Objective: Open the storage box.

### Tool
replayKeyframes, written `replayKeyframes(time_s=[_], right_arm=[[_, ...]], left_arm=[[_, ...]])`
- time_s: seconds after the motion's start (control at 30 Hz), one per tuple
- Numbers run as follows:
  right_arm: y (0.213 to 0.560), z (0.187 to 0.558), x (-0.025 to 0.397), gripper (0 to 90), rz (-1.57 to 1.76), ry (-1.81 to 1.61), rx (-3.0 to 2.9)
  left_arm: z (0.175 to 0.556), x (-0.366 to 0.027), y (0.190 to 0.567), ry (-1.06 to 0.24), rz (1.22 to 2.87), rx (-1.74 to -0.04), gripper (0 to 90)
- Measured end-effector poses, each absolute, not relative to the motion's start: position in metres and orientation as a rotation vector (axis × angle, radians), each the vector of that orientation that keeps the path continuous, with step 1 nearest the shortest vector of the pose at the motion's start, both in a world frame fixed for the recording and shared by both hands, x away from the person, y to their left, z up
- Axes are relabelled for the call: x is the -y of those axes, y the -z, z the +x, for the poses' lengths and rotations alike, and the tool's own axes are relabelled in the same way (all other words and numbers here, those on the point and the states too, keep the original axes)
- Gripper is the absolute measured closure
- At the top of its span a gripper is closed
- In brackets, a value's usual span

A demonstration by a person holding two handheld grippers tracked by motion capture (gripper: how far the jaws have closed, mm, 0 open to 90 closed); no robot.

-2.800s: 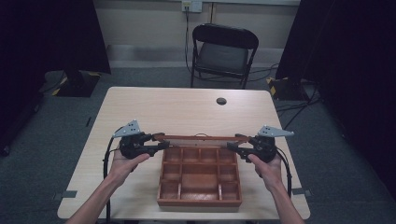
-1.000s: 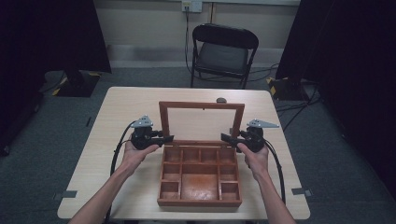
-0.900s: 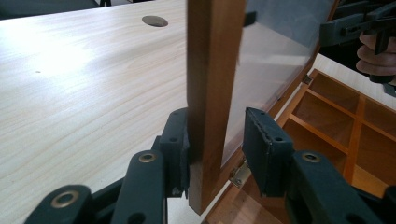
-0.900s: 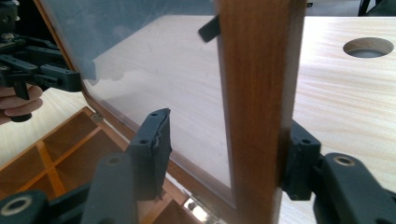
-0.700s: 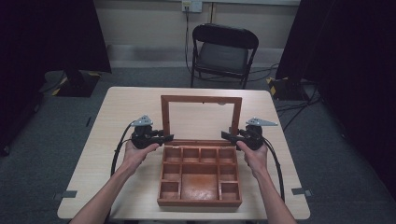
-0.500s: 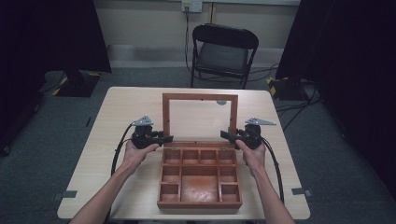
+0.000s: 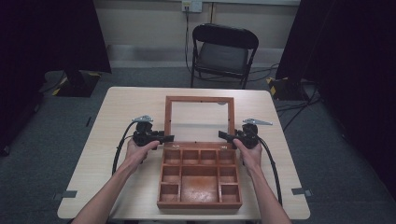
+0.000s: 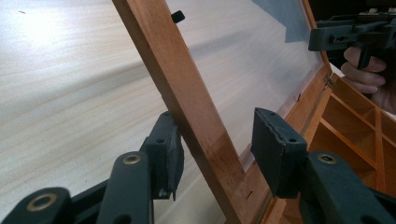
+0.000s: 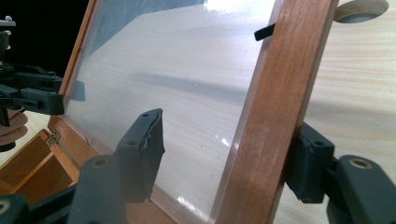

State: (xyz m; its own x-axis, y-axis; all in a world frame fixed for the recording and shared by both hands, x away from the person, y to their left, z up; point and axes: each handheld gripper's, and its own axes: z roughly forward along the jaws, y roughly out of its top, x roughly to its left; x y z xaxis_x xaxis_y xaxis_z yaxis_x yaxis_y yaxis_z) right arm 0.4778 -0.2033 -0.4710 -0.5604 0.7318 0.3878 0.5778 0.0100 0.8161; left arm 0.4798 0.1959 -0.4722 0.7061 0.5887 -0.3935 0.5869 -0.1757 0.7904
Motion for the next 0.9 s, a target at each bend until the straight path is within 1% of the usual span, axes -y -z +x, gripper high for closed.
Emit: replayKeyframes(time_s=[0.23, 0.33, 0.47, 0.53, 0.57, 0.6, 0.77, 0.9], right_arm=[[0.474, 0.479, 0.201, 32.1, 1.406, -1.562, -2.135], [0.477, 0.481, 0.2, 29.1, 1.42, -1.551, -2.144], [0.478, 0.482, 0.2, 27.4, 1.432, -1.531, -2.136], [0.478, 0.482, 0.2, 26.5, 1.435, -1.519, -2.13], [0.478, 0.482, 0.2, 22.2, 1.437, -1.483, -2.119], [0.478, 0.482, 0.2, 20.9, 1.445, -1.472, -2.115], [0.481, 0.483, 0.2, 20.1, 1.467, -1.415, -2.123], [0.485, 0.484, 0.199, 19.2, 1.495, -1.397, -2.131]], left_arm=[[0.482, -0.195, 0.473, -0.002, 1.85, -0.942, 50.2], [0.482, -0.191, 0.474, -0.012, 1.885, -0.944, 45.0], [0.484, -0.192, 0.477, 0.016, 1.87, -0.96, 43.5], [0.484, -0.192, 0.478, 0.018, 1.874, -0.965, 41.1], [0.486, -0.192, 0.48, 0.034, 1.869, -0.983, 39.6], [0.487, -0.193, 0.482, 0.049, 1.862, -0.998, 38.7], [0.488, -0.194, 0.486, 0.072, 1.849, -1.013, 37.2], [0.489, -0.193, 0.487, 0.069, 1.854, -1.036, 33.2]])
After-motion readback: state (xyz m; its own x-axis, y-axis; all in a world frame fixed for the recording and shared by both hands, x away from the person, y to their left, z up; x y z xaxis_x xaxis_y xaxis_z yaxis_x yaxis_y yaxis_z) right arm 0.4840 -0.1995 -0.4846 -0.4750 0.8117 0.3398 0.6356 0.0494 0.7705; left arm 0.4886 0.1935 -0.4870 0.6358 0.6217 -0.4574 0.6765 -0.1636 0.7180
